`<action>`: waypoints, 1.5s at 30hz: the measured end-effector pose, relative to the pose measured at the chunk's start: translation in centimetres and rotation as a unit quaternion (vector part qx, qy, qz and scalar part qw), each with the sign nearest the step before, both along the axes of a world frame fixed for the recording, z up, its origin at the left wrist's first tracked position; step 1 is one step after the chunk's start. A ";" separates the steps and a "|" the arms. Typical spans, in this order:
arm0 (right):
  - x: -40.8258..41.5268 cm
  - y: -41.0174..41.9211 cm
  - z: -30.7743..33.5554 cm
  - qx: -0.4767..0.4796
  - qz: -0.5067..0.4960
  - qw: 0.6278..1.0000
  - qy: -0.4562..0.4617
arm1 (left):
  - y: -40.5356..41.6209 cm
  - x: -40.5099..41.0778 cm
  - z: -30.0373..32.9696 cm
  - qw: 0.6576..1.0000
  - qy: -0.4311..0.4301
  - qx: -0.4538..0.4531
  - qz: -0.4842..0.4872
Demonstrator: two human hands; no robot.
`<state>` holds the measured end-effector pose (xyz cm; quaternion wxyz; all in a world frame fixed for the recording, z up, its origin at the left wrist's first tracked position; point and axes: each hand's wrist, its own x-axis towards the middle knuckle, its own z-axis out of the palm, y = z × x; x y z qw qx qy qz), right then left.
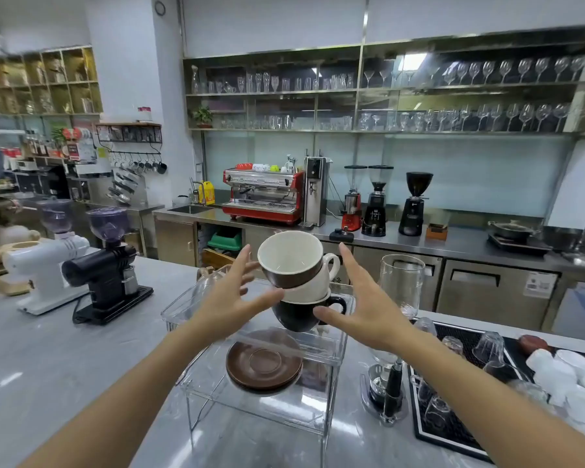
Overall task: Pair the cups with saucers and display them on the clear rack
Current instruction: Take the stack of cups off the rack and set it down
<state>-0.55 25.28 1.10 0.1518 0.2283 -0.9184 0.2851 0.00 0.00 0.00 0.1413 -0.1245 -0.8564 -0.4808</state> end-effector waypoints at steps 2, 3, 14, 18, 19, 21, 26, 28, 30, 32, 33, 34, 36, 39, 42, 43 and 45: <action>-0.4 -0.5 -0.1 -0.011 0.002 1.000 -0.016 | 0.0 -0.5 0.1 1.000 -0.004 0.014 -0.013; -0.6 -0.7 -0.3 -0.012 0.001 1.000 -0.020 | 0.0 -0.7 -0.1 1.000 -0.007 0.015 -0.018; -1.5 -1.9 -0.8 -0.118 0.028 0.987 -0.109 | 0.9 -2.5 -0.8 0.997 0.029 0.033 -0.065; -1.9 -1.9 -0.9 -0.137 0.030 0.984 -0.106 | 1.0 -2.8 -1.1 0.996 0.039 0.050 -0.066; -1.9 -2.0 -0.9 -0.146 0.033 0.983 -0.105 | 1.0 -2.9 -1.1 0.996 0.040 0.054 -0.066; -1.8 -2.0 -0.8 -0.157 0.041 0.982 -0.097 | 1.0 -3.0 -1.2 0.995 0.043 0.060 -0.064; -1.8 -2.3 -0.6 -0.167 0.044 0.981 -0.083 | 1.1 -3.0 -1.2 0.994 0.059 0.065 -0.062; -1.7 -2.3 -0.6 -0.165 0.043 0.982 -0.076 | 1.1 -2.9 -1.2 0.994 0.058 0.070 -0.059; -1.6 -2.3 -0.6 -0.165 0.043 0.983 -0.069 | 1.1 -2.9 -1.2 0.994 0.057 0.076 -0.059; -1.5 -2.3 -0.6 -0.164 0.042 0.984 -0.063 | 1.0 -2.9 -1.1 0.993 0.056 0.082 -0.061; -1.4 -2.4 -0.5 -0.164 0.043 0.984 -0.061 | 1.1 -2.9 -1.1 0.993 0.056 0.084 -0.063; -1.3 -2.3 -0.5 -0.166 0.044 0.983 -0.060 | 1.1 -2.8 -1.0 0.993 0.056 0.085 -0.064; -1.2 -2.4 -0.2 -0.167 0.047 0.983 -0.057 | 1.0 -2.7 -0.7 0.992 0.057 0.089 -0.064; -1.0 -2.5 0.6 -0.166 0.051 0.984 -0.046 | 1.1 -2.4 0.2 0.991 0.062 0.099 -0.061; -0.8 -2.2 1.8 -0.161 0.051 0.985 -0.029 | 1.3 -2.0 1.7 0.990 0.074 0.096 -0.066; -0.7 -2.1 2.3 -0.160 0.051 0.985 -0.024 | 1.4 -1.9 2.2 0.990 0.078 0.095 -0.070; -0.3 -1.6 3.3 -0.156 0.047 0.986 -0.015 | 1.7 -1.7 3.2 0.989 0.079 0.100 -0.079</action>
